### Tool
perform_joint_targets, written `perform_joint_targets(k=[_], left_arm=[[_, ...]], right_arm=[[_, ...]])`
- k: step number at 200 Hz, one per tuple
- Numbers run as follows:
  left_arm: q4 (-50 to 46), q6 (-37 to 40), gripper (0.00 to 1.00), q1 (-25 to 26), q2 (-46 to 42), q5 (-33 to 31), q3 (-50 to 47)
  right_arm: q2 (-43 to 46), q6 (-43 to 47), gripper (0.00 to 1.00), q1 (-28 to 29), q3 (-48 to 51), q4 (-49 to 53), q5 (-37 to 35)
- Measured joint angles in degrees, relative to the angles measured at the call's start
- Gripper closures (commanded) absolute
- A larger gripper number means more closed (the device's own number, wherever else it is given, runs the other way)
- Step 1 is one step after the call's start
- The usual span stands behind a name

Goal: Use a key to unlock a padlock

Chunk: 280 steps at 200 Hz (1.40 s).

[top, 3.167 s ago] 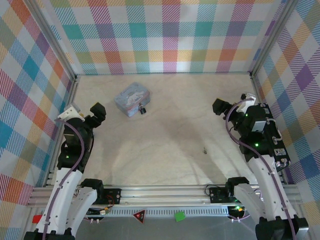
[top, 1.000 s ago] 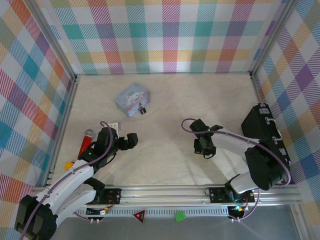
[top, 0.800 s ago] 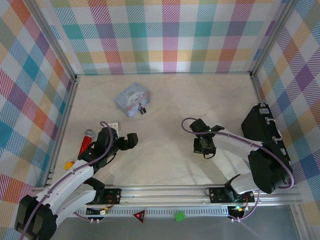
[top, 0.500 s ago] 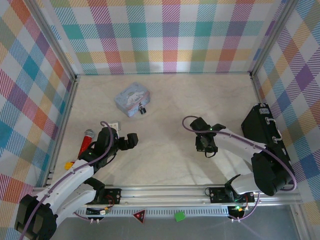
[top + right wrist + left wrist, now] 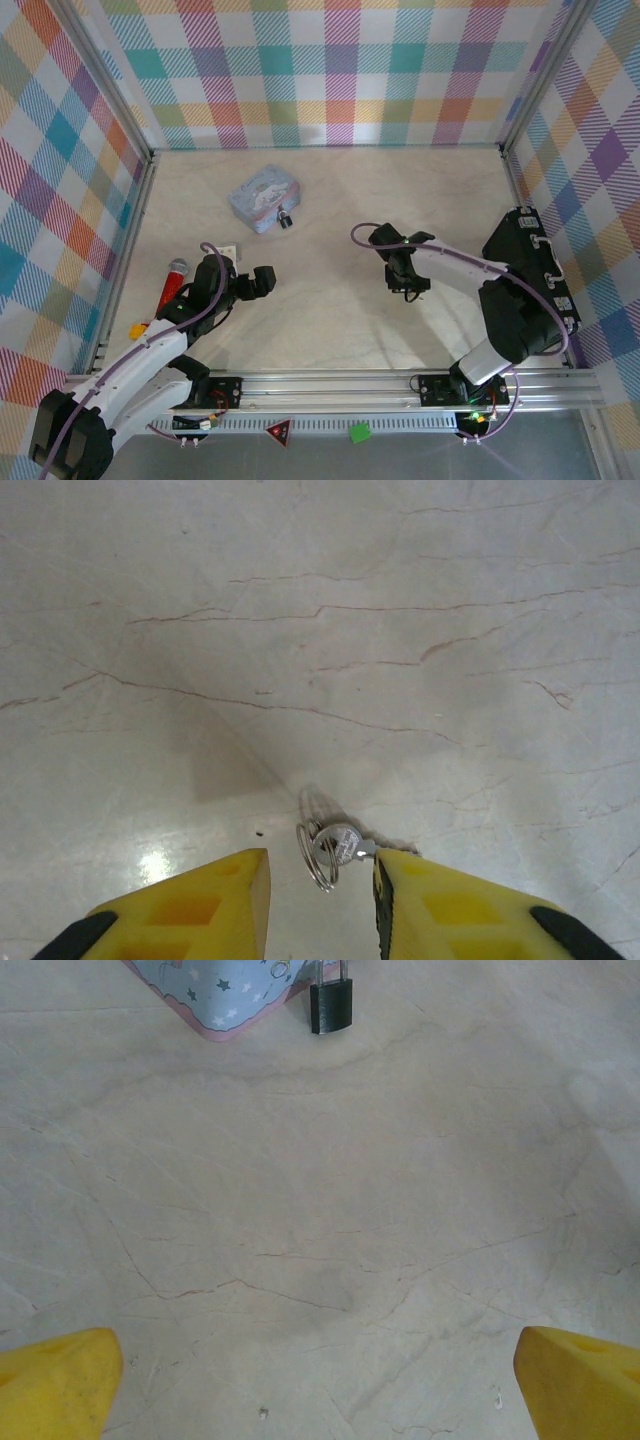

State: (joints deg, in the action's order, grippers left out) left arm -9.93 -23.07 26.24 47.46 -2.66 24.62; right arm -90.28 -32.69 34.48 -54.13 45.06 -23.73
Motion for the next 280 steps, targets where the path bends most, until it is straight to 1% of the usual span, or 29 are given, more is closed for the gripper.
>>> perform_joint_targets(k=[46, 108, 125, 150, 172, 187, 199, 233, 262, 280], left_arm=[[0.0, 0.0, 0.0, 0.0, -0.5, 0.0, 0.0], [0.0, 0.0, 0.0, 0.0, -0.8, 0.0, 0.0], [-0.2, 0.0, 0.0, 0.0, -1.3, -0.3, 0.0], [-0.4, 0.0, 0.0, 0.0, -1.9, -0.6, 0.0], [-0.4, 0.0, 0.0, 0.0, -1.9, -0.9, 0.0], [-0.4, 0.0, 0.0, 0.0, -1.7, -0.9, 0.0], [-0.4, 0.1, 0.0, 0.0, -1.4, -0.9, 0.0], [-0.4, 0.3, 0.0, 0.0, -0.3, -0.1, 0.0], [0.2, 0.4, 0.0, 0.5, 0.2, 1.2, 0.0], [1.7, 0.4, 0.0, 2.4, 0.4, 1.8, 0.2]], right_arm=[[-5.6, 0.8, 0.75, 0.0, -3.0, 2.2, -1.6], [-9.8, 0.8, 0.82, 0.0, -4.5, 4.2, -1.6], [-10.7, 0.8, 0.86, 0.0, -4.6, 4.5, -1.4], [-11.2, 0.6, 1.0, 0.0, -5.2, 5.0, -1.1], [-11.1, 0.6, 1.0, 0.0, -5.3, 5.2, -0.7], [-9.7, 0.6, 1.0, 0.0, -5.3, 5.1, 0.1], [-7.0, 0.5, 1.0, 0.0, -5.2, 4.8, 1.3], [4.9, -1.0, 1.0, 0.0, -5.2, 1.4, 7.7], [12.5, -6.1, 1.0, 0.0, -4.4, -4.7, 15.0], [16.3, -11.1, 1.0, 0.0, -2.5, -9.9, 19.6]])
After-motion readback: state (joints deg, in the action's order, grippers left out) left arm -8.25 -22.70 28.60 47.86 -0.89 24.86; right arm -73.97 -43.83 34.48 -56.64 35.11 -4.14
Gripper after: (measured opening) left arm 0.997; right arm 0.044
